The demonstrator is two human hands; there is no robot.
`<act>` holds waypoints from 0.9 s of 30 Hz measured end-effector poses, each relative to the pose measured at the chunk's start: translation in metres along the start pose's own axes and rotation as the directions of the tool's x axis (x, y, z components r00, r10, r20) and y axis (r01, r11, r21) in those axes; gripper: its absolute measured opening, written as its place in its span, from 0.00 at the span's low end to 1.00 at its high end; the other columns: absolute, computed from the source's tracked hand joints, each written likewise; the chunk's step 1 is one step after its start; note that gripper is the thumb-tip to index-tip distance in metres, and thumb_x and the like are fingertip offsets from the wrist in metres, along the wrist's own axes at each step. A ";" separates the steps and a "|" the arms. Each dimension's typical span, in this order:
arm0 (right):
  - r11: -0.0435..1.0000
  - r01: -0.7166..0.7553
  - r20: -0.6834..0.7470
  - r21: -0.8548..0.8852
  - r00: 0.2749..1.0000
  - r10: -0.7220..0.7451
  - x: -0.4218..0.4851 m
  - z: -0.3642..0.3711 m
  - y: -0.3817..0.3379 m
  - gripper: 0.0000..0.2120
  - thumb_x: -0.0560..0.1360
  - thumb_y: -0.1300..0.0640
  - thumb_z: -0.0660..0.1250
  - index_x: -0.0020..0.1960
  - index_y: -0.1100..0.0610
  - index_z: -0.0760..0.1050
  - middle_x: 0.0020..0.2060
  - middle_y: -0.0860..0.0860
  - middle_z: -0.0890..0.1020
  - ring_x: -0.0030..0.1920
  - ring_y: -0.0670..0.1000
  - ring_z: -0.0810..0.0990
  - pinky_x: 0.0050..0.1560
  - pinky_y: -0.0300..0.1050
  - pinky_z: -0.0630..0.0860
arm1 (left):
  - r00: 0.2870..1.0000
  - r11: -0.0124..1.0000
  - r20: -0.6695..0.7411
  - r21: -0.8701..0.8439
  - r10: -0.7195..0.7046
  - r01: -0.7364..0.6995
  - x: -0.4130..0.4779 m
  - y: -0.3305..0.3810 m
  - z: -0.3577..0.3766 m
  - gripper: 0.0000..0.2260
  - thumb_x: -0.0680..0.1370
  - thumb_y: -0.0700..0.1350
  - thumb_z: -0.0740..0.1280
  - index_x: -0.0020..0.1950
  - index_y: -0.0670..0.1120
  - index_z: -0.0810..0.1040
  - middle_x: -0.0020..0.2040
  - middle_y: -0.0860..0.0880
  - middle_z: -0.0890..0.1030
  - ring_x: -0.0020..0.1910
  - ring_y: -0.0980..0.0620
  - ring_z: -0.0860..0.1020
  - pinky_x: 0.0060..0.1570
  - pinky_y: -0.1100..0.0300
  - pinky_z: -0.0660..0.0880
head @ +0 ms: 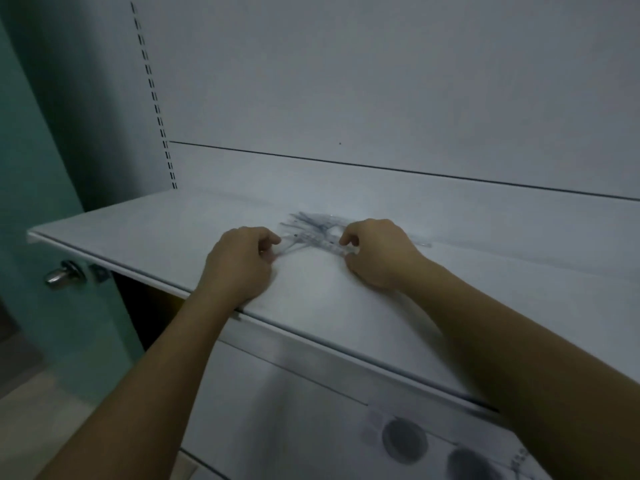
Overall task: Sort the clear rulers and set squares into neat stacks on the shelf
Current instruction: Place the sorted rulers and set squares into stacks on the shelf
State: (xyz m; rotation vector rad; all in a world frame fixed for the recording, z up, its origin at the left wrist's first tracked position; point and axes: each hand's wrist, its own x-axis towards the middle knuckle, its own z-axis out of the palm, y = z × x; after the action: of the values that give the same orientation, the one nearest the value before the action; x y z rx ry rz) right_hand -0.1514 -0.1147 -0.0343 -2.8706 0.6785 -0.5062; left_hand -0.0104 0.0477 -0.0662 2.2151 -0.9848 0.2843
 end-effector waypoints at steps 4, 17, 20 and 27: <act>0.999 0.017 0.021 -0.041 1.000 -0.016 -0.004 -0.001 -0.002 0.14 0.72 0.56 0.65 0.57 0.53 0.79 0.54 0.53 0.80 0.52 0.55 0.77 0.49 0.42 0.72 | 0.999 0.999 -0.009 -0.016 0.042 -0.042 -0.002 0.001 0.000 0.11 0.77 0.43 0.67 0.59 0.50 0.80 0.52 0.51 0.82 0.47 0.53 0.77 0.52 0.59 0.74; 0.979 -0.069 -0.194 -0.191 0.980 0.032 -0.009 -0.026 0.000 0.13 0.76 0.59 0.60 0.55 0.52 0.80 0.48 0.51 0.83 0.47 0.53 0.78 0.41 0.42 0.70 | 0.995 0.993 0.012 0.063 0.095 -0.096 -0.005 0.010 -0.001 0.14 0.79 0.40 0.58 0.60 0.46 0.78 0.55 0.45 0.79 0.53 0.45 0.76 0.53 0.51 0.73; 0.997 -0.078 -0.214 -0.029 0.974 0.070 -0.012 -0.040 0.006 0.12 0.75 0.59 0.61 0.53 0.51 0.81 0.44 0.50 0.84 0.41 0.51 0.79 0.40 0.41 0.72 | 0.994 0.990 -0.014 0.096 0.106 -0.104 -0.004 0.009 -0.002 0.12 0.81 0.43 0.57 0.60 0.47 0.77 0.53 0.44 0.78 0.50 0.45 0.76 0.52 0.51 0.72; 0.909 -0.185 0.003 0.374 0.980 0.199 -0.029 -0.071 0.036 0.08 0.75 0.64 0.63 0.46 0.55 0.80 0.40 0.51 0.85 0.35 0.48 0.85 0.39 0.42 0.82 | 0.997 0.966 -0.047 -0.249 0.056 -0.066 -0.012 0.025 -0.015 0.06 0.77 0.42 0.65 0.47 0.50 0.82 0.41 0.52 0.83 0.38 0.56 0.78 0.41 0.60 0.76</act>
State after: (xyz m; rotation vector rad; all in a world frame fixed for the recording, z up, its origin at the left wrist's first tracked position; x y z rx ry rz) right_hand -0.2162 -0.1379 0.0156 -2.4160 0.7669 -0.5857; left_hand -0.0352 0.0523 -0.0479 1.9461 -1.0099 0.2176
